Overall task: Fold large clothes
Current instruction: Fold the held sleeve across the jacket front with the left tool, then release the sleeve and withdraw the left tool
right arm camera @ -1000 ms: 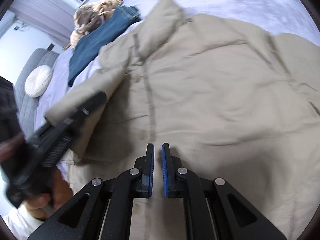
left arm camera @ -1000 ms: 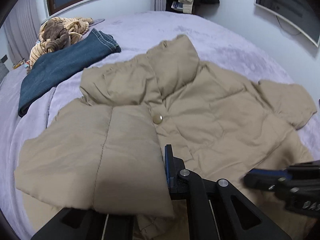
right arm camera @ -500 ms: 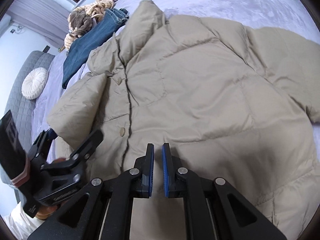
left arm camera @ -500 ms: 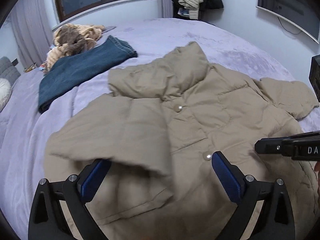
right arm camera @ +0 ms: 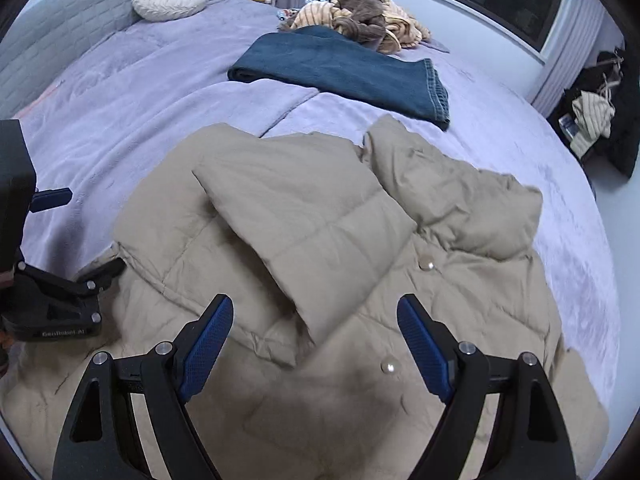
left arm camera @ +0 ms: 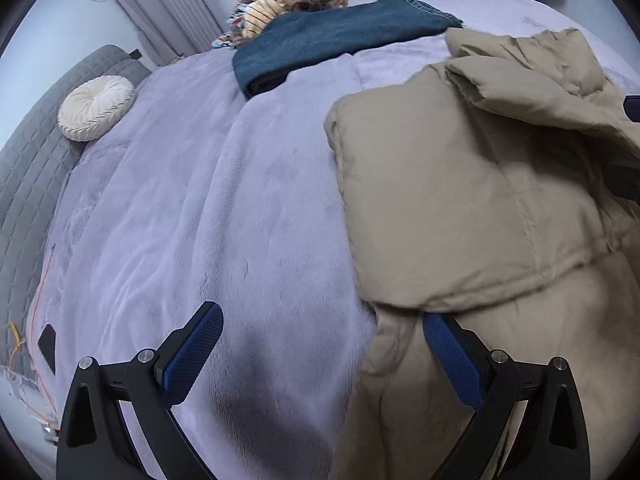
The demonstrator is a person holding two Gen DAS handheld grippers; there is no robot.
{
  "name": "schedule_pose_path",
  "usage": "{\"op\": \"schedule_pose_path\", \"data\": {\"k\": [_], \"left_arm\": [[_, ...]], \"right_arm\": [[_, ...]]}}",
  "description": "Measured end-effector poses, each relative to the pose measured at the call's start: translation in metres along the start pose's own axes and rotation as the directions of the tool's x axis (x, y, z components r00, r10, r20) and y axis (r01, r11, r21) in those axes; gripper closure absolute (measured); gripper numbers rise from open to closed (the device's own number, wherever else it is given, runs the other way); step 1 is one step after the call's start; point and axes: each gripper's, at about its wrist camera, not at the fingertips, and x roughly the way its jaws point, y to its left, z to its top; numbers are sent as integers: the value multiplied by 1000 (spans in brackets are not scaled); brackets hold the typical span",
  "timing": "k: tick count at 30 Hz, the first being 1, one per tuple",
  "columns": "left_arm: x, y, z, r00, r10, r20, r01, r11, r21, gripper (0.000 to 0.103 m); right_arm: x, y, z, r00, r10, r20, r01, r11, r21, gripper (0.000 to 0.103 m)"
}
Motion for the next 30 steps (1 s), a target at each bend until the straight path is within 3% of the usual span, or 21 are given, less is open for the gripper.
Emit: {"op": "schedule_pose_path", "data": {"k": [2, 4, 6, 7, 9, 12, 14, 16, 17, 18, 20, 21, 22, 23, 25, 26, 28, 30], "left_arm": [[8, 8, 7, 1000, 30, 3, -30, 996, -86, 2], [18, 20, 9, 999, 30, -22, -34, 983, -180, 2], [22, 27, 7, 999, 27, -23, -31, 976, -216, 2], [23, 27, 7, 999, 26, -21, -30, 975, -218, 2], [23, 25, 6, 1000, 28, -14, -30, 977, -209, 2], [27, 21, 4, 999, 28, -17, -31, 979, -202, 2], [23, 19, -1, 1000, 11, -22, -16, 979, -203, 2], [17, 21, -2, 999, -13, -37, 6, 983, -183, 2], [13, 23, -2, 998, -32, -46, 24, 986, -162, 2], [6, 27, -4, 998, -44, -50, 37, 989, -146, 2], [-8, 38, -7, 996, -71, -53, 64, 989, -131, 2], [-14, 44, -8, 995, -89, -52, 81, 987, -138, 3], [-20, 52, -7, 993, -111, -41, 103, 982, -158, 11], [-27, 59, -3, 990, -141, -28, 133, 974, -185, 25], [-30, 65, 10, 981, -196, -10, 189, 956, -226, 40], [-30, 64, 18, 973, -229, 6, 223, 944, -241, 45], [-26, 54, 39, 955, -295, 41, 295, 923, -247, 45], [-14, 30, 59, 943, -328, 53, 331, 918, -217, 45]], "right_arm": [[13, -2, 12, 999, -37, -2, 37, 999, 16, 17], [17, -20, 17, 998, -66, 7, 65, 994, 91, 27], [12, -46, 14, 997, -68, 23, 61, 974, 219, 87], [9, -67, 6, 998, -60, 27, 48, 948, 313, 93], [7, -98, -14, 999, -26, 30, 9, 891, 454, 94], [17, -138, -57, 998, 59, 13, -54, 761, 646, 94], [35, -157, -86, 988, 151, 7, -105, 653, 750, 94], [48, -169, -111, 965, 258, 47, -181, 525, 832, 93], [48, -173, -118, 954, 290, 72, -211, 483, 850, 89], [44, -175, -123, 952, 298, 76, -216, 473, 854, 78], [28, -178, -130, 956, 285, 71, -209, 490, 847, 60], [18, -181, -135, 962, 265, 68, -197, 499, 844, 58], [9, -183, -139, 968, 245, 61, -181, 506, 843, 58], [0, -187, -143, 975, 217, 58, -164, 512, 844, 58], [-17, -197, -144, 988, 144, 62, -131, 537, 834, 75], [-24, -200, -140, 991, 116, 68, -122, 559, 820, 89], [-29, -202, -127, 988, 114, 103, -151, 597, 788, 91], [-19, -197, -112, 979, 168, 112, -194, 634, 749, 91]]}}
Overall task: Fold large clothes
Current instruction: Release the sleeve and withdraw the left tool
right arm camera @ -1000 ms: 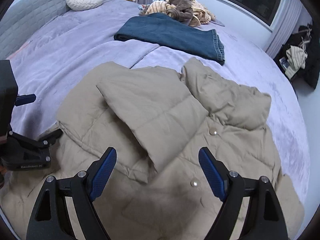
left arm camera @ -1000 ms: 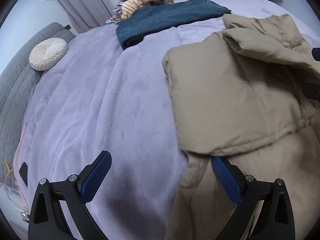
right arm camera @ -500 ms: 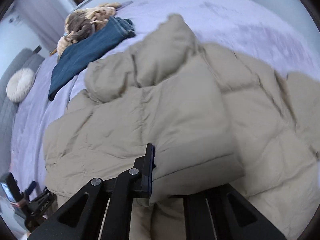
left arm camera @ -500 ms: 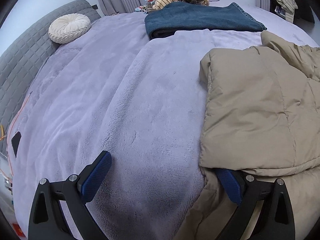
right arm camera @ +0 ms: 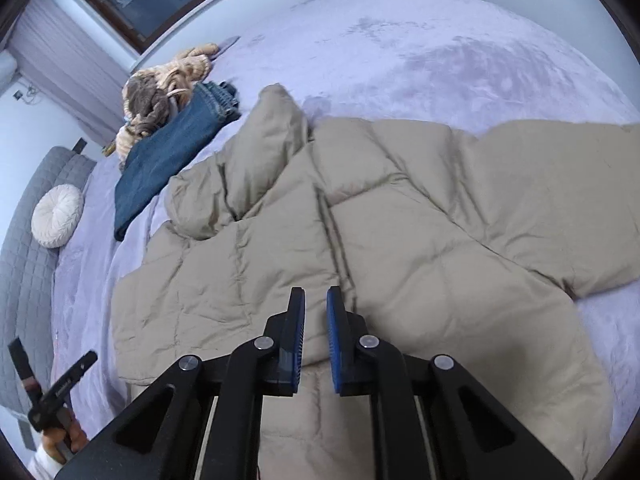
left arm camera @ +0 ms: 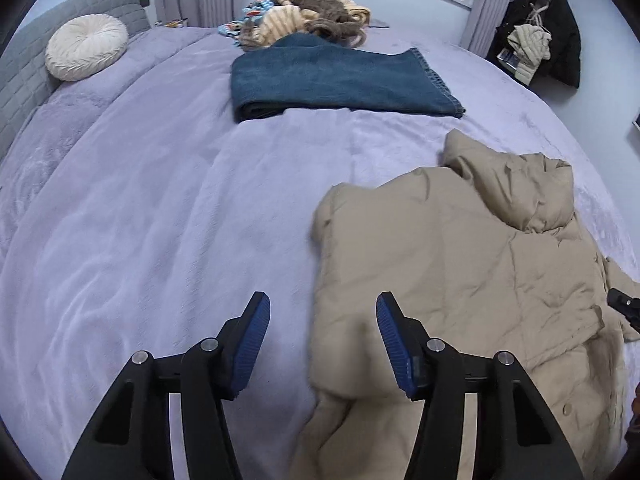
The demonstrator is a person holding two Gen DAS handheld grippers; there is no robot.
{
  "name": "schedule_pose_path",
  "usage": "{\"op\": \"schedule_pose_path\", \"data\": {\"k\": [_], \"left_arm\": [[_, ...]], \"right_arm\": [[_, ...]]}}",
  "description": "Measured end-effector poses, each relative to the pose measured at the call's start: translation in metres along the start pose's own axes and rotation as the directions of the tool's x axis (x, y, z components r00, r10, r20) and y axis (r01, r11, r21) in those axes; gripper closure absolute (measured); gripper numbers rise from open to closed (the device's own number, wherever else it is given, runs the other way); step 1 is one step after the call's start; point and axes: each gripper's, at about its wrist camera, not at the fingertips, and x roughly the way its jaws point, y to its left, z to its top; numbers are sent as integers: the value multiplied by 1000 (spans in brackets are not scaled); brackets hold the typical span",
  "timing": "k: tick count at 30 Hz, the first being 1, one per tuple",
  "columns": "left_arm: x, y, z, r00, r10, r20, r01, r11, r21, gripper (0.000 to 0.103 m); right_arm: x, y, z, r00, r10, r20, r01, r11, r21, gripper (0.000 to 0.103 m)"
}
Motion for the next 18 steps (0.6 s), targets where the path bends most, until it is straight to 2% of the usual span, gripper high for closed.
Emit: {"op": "schedule_pose_path", "data": {"k": [2, 5, 7, 9, 13, 18], "left_arm": [[26, -18, 5, 1000, 4, -25, -3, 1000, 22, 45], [65, -31, 1, 996, 51, -75, -49, 999, 24, 45], [77, -33, -4, 995, 60, -77, -59, 998, 20, 44], [79, -35, -5, 995, 74, -70, -72, 997, 29, 43], [71, -38, -2, 991, 112, -73, -109, 993, 38, 40], [39, -47, -2, 991, 120, -56, -118, 992, 41, 40]], "right_arm": [[19, 12, -2, 999, 3, -44, -6, 997, -70, 91], [56, 17, -8, 991, -84, -100, 67, 984, -164, 91], [72, 10, -9, 988, -111, -108, 89, 977, -195, 99], [78, 4, -5, 990, -95, -104, 73, 978, -194, 103], [70, -4, 3, 992, -65, -106, 49, 987, -151, 103], [43, -27, 5, 992, -53, -117, 47, 997, -54, 97]]}}
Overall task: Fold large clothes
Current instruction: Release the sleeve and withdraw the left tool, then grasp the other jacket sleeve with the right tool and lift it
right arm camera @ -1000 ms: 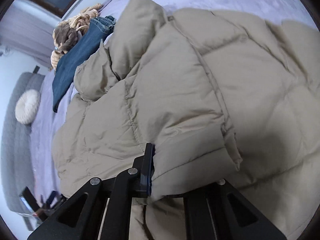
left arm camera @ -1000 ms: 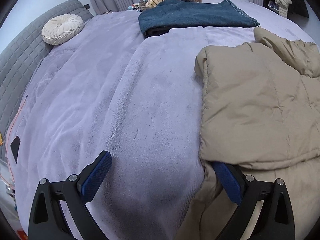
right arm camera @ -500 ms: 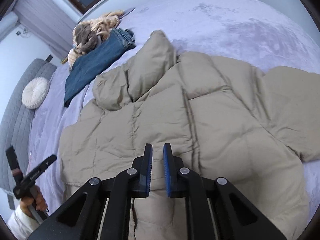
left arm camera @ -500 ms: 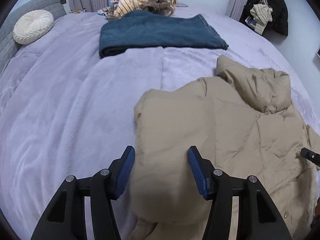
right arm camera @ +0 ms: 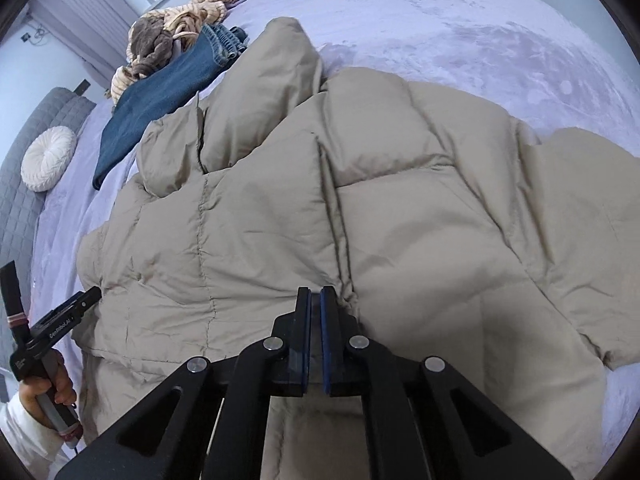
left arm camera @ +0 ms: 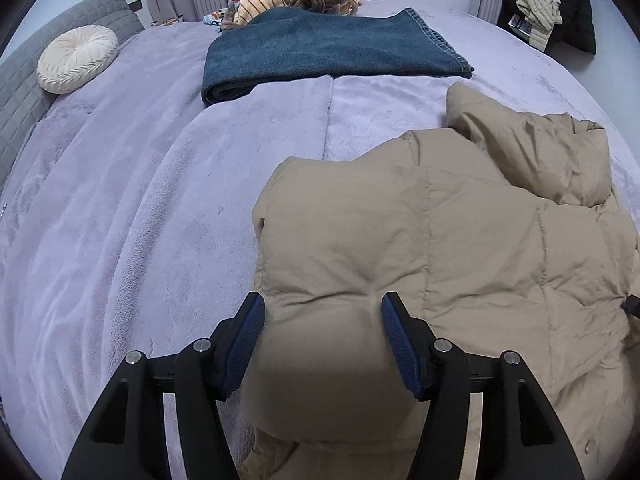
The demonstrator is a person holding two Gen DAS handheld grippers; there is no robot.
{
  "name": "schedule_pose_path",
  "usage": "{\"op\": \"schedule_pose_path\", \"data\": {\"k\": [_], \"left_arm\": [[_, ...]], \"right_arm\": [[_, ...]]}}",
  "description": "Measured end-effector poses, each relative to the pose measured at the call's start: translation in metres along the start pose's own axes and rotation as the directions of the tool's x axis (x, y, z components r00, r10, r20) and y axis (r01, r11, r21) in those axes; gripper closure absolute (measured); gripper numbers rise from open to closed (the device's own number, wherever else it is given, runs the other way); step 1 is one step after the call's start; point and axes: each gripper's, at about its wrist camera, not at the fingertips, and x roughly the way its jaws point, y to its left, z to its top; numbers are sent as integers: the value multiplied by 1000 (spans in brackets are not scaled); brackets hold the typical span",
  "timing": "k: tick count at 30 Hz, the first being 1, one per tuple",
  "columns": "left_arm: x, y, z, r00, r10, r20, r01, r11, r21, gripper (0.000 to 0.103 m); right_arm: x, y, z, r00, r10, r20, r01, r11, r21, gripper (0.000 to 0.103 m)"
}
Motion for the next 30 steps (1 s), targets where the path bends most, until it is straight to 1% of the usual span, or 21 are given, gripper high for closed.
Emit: {"op": "schedule_pose_path", "data": {"k": [2, 5, 7, 8, 9, 10, 11, 14, 16, 17, 18, 19, 21, 22, 23, 24, 26, 29, 30], "left_arm": [[-15, -10, -4, 1000, -12, 3, 12, 1000, 16, 40], [-34, -32, -13, 999, -39, -7, 40, 999, 37, 40], [-44, -50, -19, 998, -67, -22, 68, 997, 45, 40], [-49, -59, -23, 997, -77, -28, 78, 996, 49, 26], [-54, -69, -26, 996, -82, -27, 83, 995, 50, 15], [-60, -77, -29, 996, -85, -11, 86, 995, 50, 3], [-66, -85, -32, 996, -92, 7, 91, 994, 53, 3], [-76, -114, -38, 993, -121, 3, 121, 990, 75, 3], [-79, -132, -41, 990, -141, -15, 142, 987, 75, 1], [-80, -141, -41, 989, -149, -22, 150, 986, 74, 1], [-81, -150, -42, 987, -158, -32, 160, 984, 75, 1], [-81, -160, -43, 985, -165, -42, 168, 982, 82, 1], [-80, -179, -44, 984, -167, -59, 172, 980, 104, 1], [-80, -188, -45, 983, -170, -67, 177, 978, 113, 1], [-80, -197, -46, 981, -178, -77, 186, 975, 122, 1], [-79, -206, -46, 978, -186, -89, 197, 972, 127, 1], [-78, -220, -49, 975, -193, -106, 206, 970, 131, 1], [-75, -240, -50, 971, -203, -127, 221, 965, 143, 1], [-74, -246, -51, 970, -202, -134, 221, 964, 148, 1]], "right_arm": [[-11, -9, -2, 1000, 20, -9, -20, 999, 37, 97], [-27, -26, -14, 998, 57, -22, -55, 994, 90, 96], [-39, -39, -25, 997, 73, -26, -69, 990, 126, 93], [-45, -46, -30, 997, 79, -27, -74, 986, 147, 86], [-49, -51, -33, 996, 82, -27, -77, 983, 165, 75], [-53, -57, -38, 996, 86, -24, -80, 980, 183, 70], [-59, -64, -42, 996, 88, -19, -82, 977, 198, 63], [-75, -87, -51, 996, 83, -11, -79, 970, 228, 61], [-83, -101, -54, 997, 73, -7, -69, 967, 246, 55], [-88, -110, -56, 998, 66, -2, -63, 964, 257, 49], [-93, -119, -57, 998, 59, 5, -58, 962, 268, 45], [-98, -129, -59, 999, 53, 13, -55, 959, 278, 44], [-107, -150, -61, 999, 40, 27, -46, 951, 307, 34], [-111, -161, -61, 999, 36, 33, -45, 944, 326, 31], [-115, -171, -63, 999, 36, 40, -47, 937, 345, 25], [-118, -181, -63, 998, 34, 48, -49, 930, 365, 23], [-125, -204, -66, 997, 24, 66, -49, 913, 405, 22], [-134, -237, -70, 996, -1, 90, -41, 885, 464, 11], [-137, -249, -72, 995, -4, 100, -45, 872, 488, 11]]}}
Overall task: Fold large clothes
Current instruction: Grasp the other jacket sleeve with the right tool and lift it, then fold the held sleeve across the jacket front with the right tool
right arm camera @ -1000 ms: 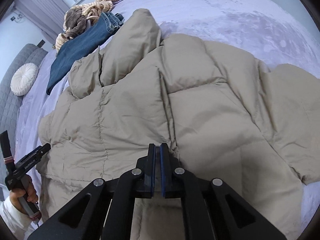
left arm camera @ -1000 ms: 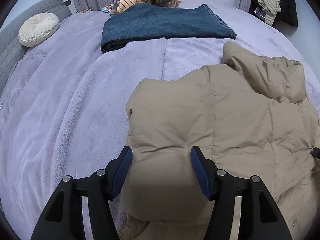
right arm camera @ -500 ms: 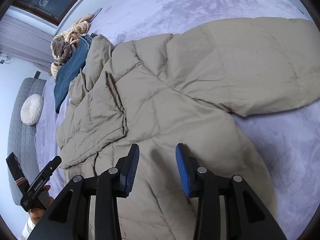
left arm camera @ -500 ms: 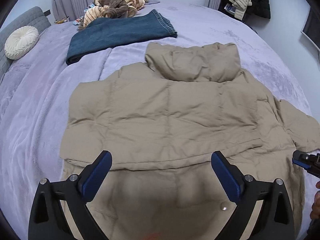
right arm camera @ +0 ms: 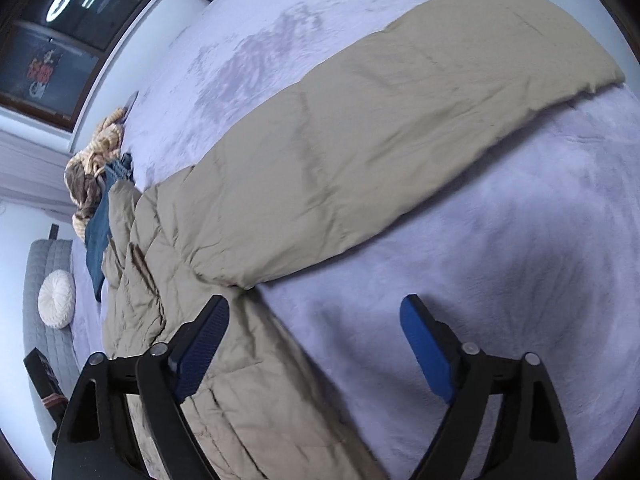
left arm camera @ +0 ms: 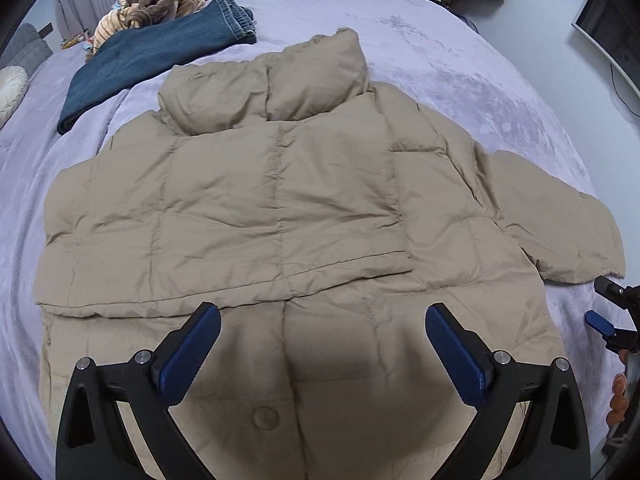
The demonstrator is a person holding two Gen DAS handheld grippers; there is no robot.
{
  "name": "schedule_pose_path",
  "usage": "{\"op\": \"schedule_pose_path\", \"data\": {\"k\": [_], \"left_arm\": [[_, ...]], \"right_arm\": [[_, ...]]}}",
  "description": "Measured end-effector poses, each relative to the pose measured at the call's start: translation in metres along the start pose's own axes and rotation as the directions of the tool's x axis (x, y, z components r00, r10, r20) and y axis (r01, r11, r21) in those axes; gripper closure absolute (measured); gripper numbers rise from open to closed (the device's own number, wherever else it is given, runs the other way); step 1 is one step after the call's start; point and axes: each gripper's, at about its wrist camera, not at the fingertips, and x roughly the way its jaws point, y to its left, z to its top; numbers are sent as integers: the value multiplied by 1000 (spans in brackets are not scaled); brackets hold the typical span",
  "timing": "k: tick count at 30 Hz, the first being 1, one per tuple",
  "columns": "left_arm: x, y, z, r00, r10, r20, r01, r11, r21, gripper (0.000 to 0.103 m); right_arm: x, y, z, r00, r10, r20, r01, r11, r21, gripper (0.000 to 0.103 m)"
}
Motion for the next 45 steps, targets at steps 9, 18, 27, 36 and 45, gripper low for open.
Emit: {"op": "schedule_pose_path", "data": {"k": [9, 18, 27, 36, 45], "left_arm": [[10, -43, -1, 999, 13, -37, -10, 998, 68, 1], [8, -58, 6, 1000, 13, -23, -11, 997, 79, 1], [-1, -42, 12, 1000, 17, 7, -17, 999, 49, 1], [-11, 12, 14, 996, 77, 46, -77, 997, -1, 1], [-23, 91, 13, 987, 134, 87, -126, 988, -85, 1]], "right_arm": [[-14, -69, 46, 988, 88, 129, -114, 970, 216, 0], [0, -100, 95, 935, 259, 244, -340, 853, 395, 0], [20, -101, 115, 874, 389, 291, -486, 689, 538, 85], [-6, 7, 127, 874, 427, 234, -473, 858, 201, 96], [-5, 217, 67, 910, 401, 102, -337, 861, -381, 95]]}}
